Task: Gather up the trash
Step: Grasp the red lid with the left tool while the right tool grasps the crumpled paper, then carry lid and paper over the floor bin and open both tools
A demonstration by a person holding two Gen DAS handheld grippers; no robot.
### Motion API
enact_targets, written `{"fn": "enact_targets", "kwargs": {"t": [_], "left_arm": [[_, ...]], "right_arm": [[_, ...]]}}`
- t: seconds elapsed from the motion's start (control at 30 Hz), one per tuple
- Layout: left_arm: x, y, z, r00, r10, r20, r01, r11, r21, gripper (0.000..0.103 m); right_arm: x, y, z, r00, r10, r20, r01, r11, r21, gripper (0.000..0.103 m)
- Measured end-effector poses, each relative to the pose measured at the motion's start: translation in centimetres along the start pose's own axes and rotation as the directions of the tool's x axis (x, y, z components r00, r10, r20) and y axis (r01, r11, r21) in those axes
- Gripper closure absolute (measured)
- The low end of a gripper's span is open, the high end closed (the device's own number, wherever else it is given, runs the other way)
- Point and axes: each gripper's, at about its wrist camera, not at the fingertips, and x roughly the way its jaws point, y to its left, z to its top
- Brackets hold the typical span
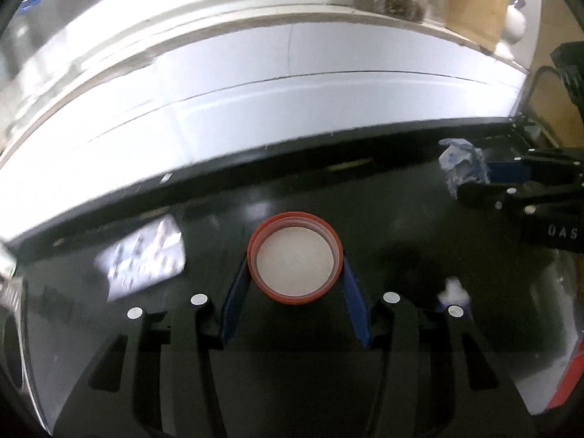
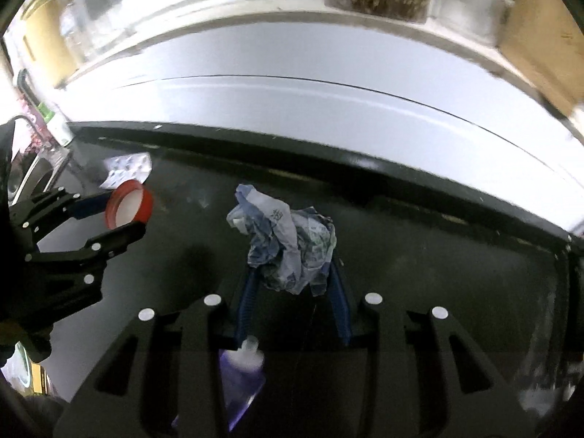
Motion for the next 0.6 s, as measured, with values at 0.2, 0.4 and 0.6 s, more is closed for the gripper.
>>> {"fn": "enact_targets", "kwargs": {"t": [0.2, 0.4, 0.6], "left_arm": [[-5.5, -0.5, -6.2, 1.000, 0.017, -0.018, -0.018, 0.998, -0.067, 0.055], [-8.9, -1.6, -10.9, 0.999, 0.029, -0.027, -0.031, 0.995, -0.092, 0.055], [-11.6, -1.7, -13.6, 0.999, 0.048, -0.011, -0.048, 0.993, -0.111, 0.055]], "right_arm": [[-4.7, 3.6, -4.9, 1.000, 0.009, 0.003, -0.009, 1.000, -0.016, 0.066], [-7.7, 5.9, -9.6, 1.000, 0.023, -0.008, -0.023, 0.999, -0.046, 0.066], [-9.8, 8.1, -11.4, 0.999, 0.030, 0.011, -0.029, 0.997, -0.075, 0.066]]}}
